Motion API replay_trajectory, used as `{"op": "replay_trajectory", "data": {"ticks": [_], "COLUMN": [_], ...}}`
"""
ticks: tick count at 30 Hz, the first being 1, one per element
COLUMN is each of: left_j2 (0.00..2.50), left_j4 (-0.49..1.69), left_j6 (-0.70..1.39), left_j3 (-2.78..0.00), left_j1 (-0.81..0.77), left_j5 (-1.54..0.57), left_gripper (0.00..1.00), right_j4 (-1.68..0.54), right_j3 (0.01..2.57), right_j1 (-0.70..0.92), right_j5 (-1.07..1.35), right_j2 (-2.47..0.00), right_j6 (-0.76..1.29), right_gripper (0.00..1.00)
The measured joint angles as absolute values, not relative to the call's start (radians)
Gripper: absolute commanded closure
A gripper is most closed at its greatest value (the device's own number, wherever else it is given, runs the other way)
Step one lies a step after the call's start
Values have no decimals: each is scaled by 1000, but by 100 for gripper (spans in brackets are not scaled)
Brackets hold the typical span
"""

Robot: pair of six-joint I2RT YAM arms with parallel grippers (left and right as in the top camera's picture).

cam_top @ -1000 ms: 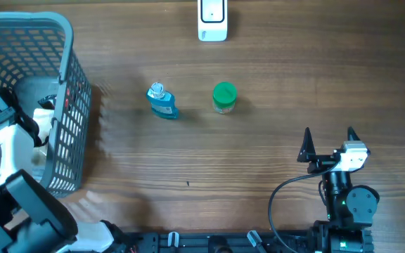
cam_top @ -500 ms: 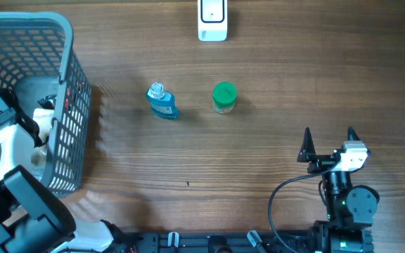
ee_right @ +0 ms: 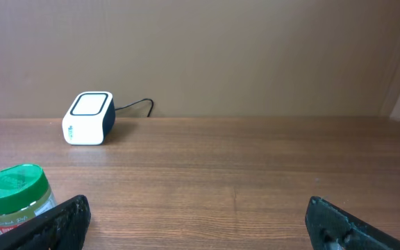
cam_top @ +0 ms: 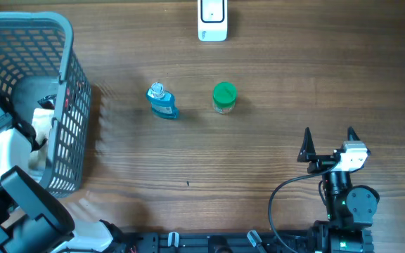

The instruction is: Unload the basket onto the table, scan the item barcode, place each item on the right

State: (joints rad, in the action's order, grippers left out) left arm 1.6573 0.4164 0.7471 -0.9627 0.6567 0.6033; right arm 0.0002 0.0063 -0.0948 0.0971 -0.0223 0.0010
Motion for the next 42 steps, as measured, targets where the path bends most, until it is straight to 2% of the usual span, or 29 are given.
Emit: {"op": "replay_trajectory", "data": {"ticks": [25,26,28,29,34,42], "left_j2": [1745,1745,1745,1745,1745,1745], "left_j4": [327,324,320,319,320,319], "left_j6": [754,754,754,758,759,762], "left_j3": [-915,-915,-915,-915,-915,-915], "left_j1": [684,684,684,684,684,684], "left_j5": [599,599,599,599,599,600], "left_gripper": [0,1,14,16,43,43], "right_j4": [0,0,0,0,0,0], "right_j3": [6,6,6,6,6,6], "right_j1": [-95,-95,-95,-95,-95,-95], "right_j5": [97,97,97,97,97,97], "right_j2": [-22,-22,-22,-22,-22,-22], "right_j6": [1,1,1,1,1,1], "right_gripper": [0,0,0,0,0,0]}}
